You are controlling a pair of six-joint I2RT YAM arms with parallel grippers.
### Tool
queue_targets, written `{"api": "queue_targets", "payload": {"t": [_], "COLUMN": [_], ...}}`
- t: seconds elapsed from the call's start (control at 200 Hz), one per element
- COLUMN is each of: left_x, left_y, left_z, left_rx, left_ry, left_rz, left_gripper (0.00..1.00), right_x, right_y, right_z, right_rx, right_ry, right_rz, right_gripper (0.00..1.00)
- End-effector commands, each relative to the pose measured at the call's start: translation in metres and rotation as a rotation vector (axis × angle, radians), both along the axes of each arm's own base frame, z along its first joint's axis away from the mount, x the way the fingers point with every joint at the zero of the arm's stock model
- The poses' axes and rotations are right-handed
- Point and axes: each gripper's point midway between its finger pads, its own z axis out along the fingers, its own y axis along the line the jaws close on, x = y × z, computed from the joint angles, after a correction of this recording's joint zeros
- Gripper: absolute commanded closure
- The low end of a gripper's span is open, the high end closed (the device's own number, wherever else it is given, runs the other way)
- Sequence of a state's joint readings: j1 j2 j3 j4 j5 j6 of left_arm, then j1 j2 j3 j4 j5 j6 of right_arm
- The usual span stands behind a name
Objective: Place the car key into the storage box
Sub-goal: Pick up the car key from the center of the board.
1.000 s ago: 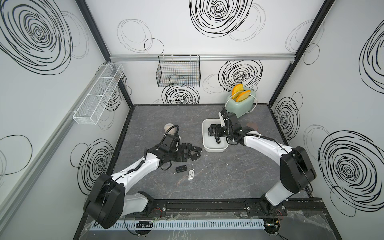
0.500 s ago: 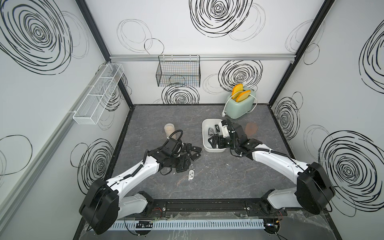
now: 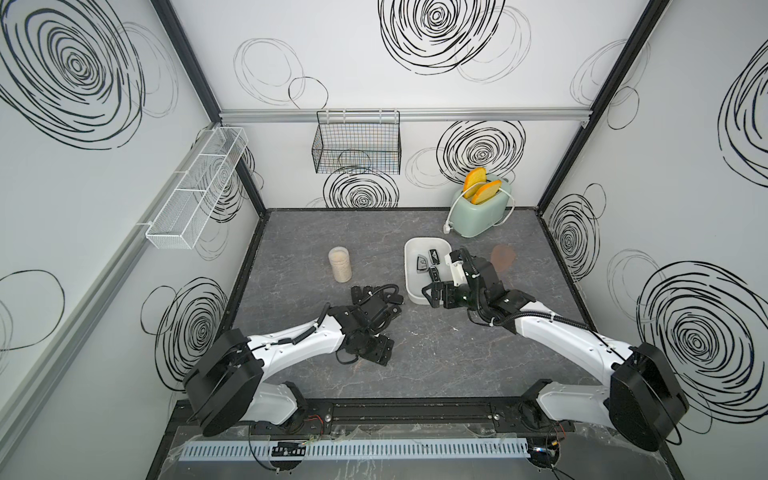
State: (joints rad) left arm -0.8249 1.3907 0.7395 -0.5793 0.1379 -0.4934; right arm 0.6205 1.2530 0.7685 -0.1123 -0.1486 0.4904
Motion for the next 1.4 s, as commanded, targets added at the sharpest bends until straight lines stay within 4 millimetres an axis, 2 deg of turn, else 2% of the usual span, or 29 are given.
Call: {"api": "queue_targets", "payload": {"t": [0.0,0.145,0.66,0.91,1.01,1.19,1.396], "left_x": [0.007,0.010,0.019,0.017,0.014,0.017,0.040], "left_y": [-0.010,-0.012,-0.016,-0.014,-0.014,-0.020,-0.030], "left_z": [0.003,-0.004,-0.026,-0.028,-0.029,-0.020,0.014], "left_rx": [0.010,0.033,0.091,0.115,0.125,0.106,-0.020], "left_ry": [-0.030,-0.045,-0.041,-0.039,-0.039,-0.053,-0.068], "left_rz": [-0.015,-0.026,-0.053,-0.061,-0.068,-0.077,-0.026], "left_gripper": [0.23,0.30,0.41,0.65,0.69,0.71,0.71], "right_x": [-0.005,-0.008,-0.015,-0.014,-0.013,-0.013,-0.010], "right_y": [-0.006,-0.009,-0.013,-0.014,-0.013,-0.012,-0.019], "right_z": [-0.002,-0.002,-0.009,-0.011,-0.012,-0.012,-0.016], "right_rx": [-0.012,-0.014,-0.027,-0.033,-0.029,-0.028,-0.032], "right_ry": [0.005,0.004,0.024,0.026,0.028,0.026,0.033], "right_rz": [-0.019,-0.021,-0.009,-0.014,-0.012,-0.011,-0.029], "right_gripper": [0.01,0.01,0.01,0.01,0.01,0.01,0.01]}}
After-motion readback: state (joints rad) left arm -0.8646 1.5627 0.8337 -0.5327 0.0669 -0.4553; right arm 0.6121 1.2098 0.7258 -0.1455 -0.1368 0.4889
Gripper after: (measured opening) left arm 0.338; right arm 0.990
